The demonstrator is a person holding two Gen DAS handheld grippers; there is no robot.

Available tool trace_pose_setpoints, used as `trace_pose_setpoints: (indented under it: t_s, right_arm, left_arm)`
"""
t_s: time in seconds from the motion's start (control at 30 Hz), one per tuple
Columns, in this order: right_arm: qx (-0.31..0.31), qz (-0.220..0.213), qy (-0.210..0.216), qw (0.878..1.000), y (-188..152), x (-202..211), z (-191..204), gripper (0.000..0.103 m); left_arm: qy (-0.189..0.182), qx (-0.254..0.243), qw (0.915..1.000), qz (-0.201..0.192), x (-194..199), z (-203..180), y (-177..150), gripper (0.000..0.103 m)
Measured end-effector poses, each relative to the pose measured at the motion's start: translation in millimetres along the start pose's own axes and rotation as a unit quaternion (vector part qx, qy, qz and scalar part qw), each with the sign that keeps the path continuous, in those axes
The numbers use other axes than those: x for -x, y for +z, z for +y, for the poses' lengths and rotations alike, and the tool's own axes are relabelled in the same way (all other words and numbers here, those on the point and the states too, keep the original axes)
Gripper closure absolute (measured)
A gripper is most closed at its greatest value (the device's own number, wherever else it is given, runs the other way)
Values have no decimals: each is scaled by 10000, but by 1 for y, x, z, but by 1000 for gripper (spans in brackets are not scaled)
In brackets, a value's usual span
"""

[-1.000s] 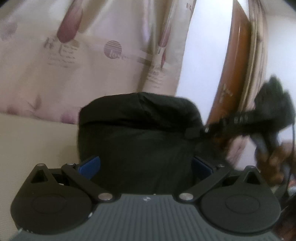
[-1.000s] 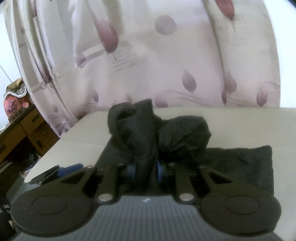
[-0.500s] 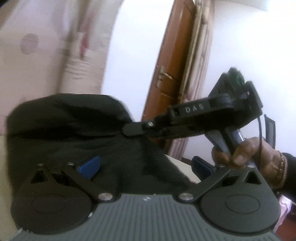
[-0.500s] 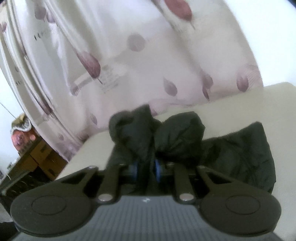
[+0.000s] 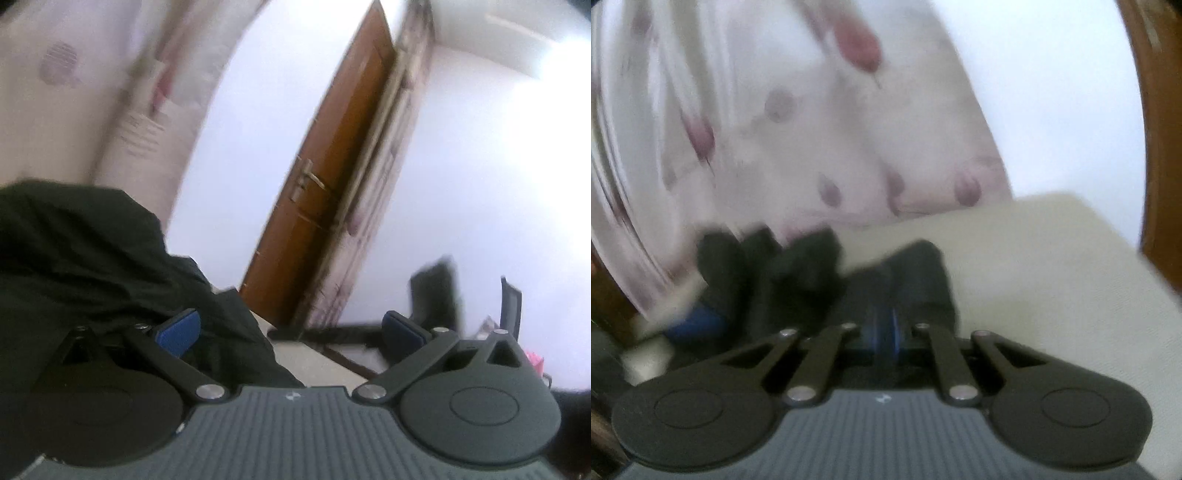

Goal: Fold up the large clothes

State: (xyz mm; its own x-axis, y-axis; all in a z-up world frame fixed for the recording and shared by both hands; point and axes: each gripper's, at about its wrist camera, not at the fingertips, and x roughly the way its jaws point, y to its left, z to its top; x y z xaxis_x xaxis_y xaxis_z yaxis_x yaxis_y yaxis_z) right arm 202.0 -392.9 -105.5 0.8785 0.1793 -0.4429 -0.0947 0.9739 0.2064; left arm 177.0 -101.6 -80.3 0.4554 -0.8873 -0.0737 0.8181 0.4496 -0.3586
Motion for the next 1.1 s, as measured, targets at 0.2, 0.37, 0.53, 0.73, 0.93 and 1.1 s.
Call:
trace_pose_setpoints:
  t_s: [0.2,0.37,0.53,0.73,0.93,1.1]
  right_arm:
    - [-188,640,209,9976,-36,-69,6,94]
    - [-911,567,535,9928,-50,-87,33,96]
    - [-905,585,577,9925,-56,-100,88,98]
    - [-1307,1041,1365,9764,-48,-108,54,98]
    - [-1706,934,1342,9717,-21,-75,-14,87]
    - [-1413,289,1214,9821,24,-31,-16,50]
  left_arm:
    - [843,-1651,9809,-585,45,9,21,0]
    - [607,-688,9956,172,20,64,14,0]
    - [31,448,9987,-259,6,80,10,0]
    - [127,-525,9985,83,-13,55,-14,0]
    - [287,-978,9942,344,-31,50,-28,0]
    - [798,-2054,9726,735,-56,16,-45,0]
